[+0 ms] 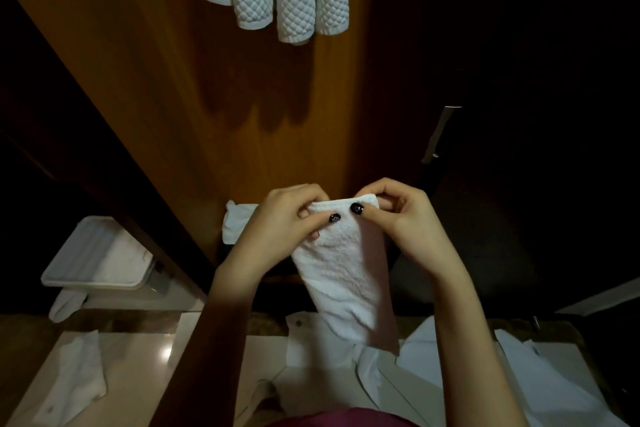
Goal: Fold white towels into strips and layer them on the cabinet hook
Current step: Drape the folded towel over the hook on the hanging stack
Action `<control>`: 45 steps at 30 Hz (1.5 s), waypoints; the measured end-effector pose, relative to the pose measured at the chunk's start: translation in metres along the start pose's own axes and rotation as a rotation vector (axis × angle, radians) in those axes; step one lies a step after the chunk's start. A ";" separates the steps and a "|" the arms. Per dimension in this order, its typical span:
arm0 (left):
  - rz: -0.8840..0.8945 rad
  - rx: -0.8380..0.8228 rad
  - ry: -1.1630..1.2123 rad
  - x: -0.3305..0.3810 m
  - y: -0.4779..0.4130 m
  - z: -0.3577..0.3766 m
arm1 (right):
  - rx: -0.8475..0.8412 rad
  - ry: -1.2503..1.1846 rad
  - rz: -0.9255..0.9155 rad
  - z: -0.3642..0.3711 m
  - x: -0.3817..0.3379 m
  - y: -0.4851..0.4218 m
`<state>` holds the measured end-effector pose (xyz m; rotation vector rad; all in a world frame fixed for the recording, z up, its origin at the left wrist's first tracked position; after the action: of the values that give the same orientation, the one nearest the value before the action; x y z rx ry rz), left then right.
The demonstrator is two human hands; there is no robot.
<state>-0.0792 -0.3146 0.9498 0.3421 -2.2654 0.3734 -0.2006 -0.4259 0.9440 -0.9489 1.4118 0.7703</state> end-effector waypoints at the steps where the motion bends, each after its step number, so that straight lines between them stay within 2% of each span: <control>1: 0.022 0.003 -0.051 0.002 0.001 -0.001 | 0.001 -0.004 0.000 -0.001 0.001 0.000; 3: 0.036 -0.004 -0.092 0.003 0.002 -0.001 | 0.009 -0.010 0.008 -0.003 0.002 0.001; 7: 0.053 -0.018 0.015 0.008 0.006 -0.007 | -0.009 -0.066 0.038 -0.006 0.002 0.003; 15: 0.185 0.127 0.107 0.039 0.010 -0.026 | 0.106 -0.018 -0.084 -0.002 -0.019 0.002; 22: 0.265 0.066 0.267 0.054 0.012 -0.019 | -0.036 -0.131 -0.082 0.013 -0.019 -0.003; 25: 0.260 0.061 0.275 0.051 0.012 -0.017 | -0.025 -0.151 -0.069 0.013 -0.016 -0.001; 30: 0.198 0.103 0.295 0.040 0.011 -0.018 | 0.043 -0.129 -0.073 0.008 -0.014 -0.002; 34: 0.049 0.114 0.659 0.023 0.007 -0.014 | 0.190 -0.135 -0.127 0.000 -0.017 -0.001; 37: -0.003 0.073 0.735 0.016 0.009 0.004 | 0.321 -0.149 -0.163 -0.007 -0.022 0.000; 41: 0.156 0.140 0.650 0.026 0.010 0.011 | 0.454 -0.135 -0.182 -0.013 -0.025 0.002; 43: 0.199 0.193 0.541 0.030 0.007 0.009 | 0.448 -0.126 -0.174 -0.012 -0.029 -0.002; 45: 0.167 0.276 0.501 0.027 0.004 0.006 | 0.432 -0.087 -0.181 -0.009 -0.034 -0.006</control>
<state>-0.1023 -0.3170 0.9659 0.1722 -1.7555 0.7713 -0.2012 -0.4329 0.9792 -0.6842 1.3242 0.3458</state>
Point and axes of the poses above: each hand's wrist, its own y-axis away from the middle knuckle, its own z-axis out of the palm, x = y × z, the point moved 7 cm from there along -y, towards the middle knuckle, and after that the axes turned 7 degrees about -x, right-handed, at the moved point
